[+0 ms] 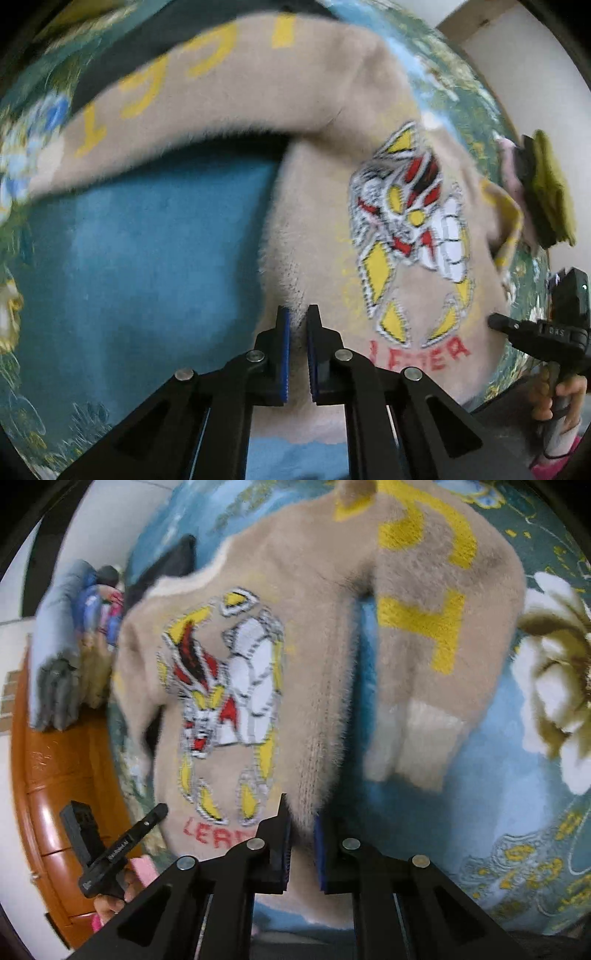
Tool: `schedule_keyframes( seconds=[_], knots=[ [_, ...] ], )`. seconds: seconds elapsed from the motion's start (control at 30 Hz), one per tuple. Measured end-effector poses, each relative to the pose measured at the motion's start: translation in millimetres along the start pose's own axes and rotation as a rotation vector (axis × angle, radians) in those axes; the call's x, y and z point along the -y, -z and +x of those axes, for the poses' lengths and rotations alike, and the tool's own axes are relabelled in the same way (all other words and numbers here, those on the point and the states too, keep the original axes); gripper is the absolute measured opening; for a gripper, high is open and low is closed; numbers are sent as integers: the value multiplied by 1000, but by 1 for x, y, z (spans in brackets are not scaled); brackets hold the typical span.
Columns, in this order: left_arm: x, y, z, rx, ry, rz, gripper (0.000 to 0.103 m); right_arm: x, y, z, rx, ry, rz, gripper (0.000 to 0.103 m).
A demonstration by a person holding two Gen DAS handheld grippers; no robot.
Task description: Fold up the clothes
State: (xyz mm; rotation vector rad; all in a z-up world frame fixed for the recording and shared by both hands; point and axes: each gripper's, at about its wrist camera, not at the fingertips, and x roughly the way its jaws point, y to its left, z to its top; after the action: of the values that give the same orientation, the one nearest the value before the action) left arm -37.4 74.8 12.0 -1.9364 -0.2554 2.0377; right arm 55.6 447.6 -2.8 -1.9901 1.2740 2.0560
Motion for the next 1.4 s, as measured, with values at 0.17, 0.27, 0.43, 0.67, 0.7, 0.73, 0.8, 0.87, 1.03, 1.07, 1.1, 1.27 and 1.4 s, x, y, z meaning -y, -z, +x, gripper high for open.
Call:
schedule_keyframes(
  seconds=[0.17,0.27,0.43,0.67,0.7,0.73,0.8,0.87,1.03,1.07,1.1,1.27,1.4],
  knots=[
    [-16,-7,2,-6,85,-110,11,4,-4,-2,25,-21,55,15],
    [-18,-21,-13,45,107,-123,20,5,2,-23,120,-64,45,24],
    [-50,-38,-35,193,194,-332,50,-5,7,-59,349,-173,24,57],
    [-130,-43,-20,307,239,-724,52,3,6,-75,403,-173,42,60],
    [-139,-43,-17,310,244,-761,52,-1,4,-70,398,-167,34,60],
    [-147,-44,-14,312,253,-794,52,-4,3,-66,391,-161,25,60],
    [-162,-45,-5,309,284,-864,52,-6,0,-58,376,-144,10,61],
    [-173,-47,9,287,357,-950,52,-8,-2,-52,362,-133,4,61],
    [-169,-56,35,266,471,-1036,52,-7,-7,-43,346,-113,10,61],
    [-167,-60,34,277,461,-1022,52,-6,-8,-42,343,-111,13,61],
    [-165,-64,26,297,429,-996,52,-6,-9,-40,340,-108,15,61],
    [-156,-83,-11,395,273,-860,15,-5,-10,-39,338,-102,19,61],
    [-148,-98,-41,469,149,-749,8,-7,-10,-39,340,-112,13,61]
  ],
)
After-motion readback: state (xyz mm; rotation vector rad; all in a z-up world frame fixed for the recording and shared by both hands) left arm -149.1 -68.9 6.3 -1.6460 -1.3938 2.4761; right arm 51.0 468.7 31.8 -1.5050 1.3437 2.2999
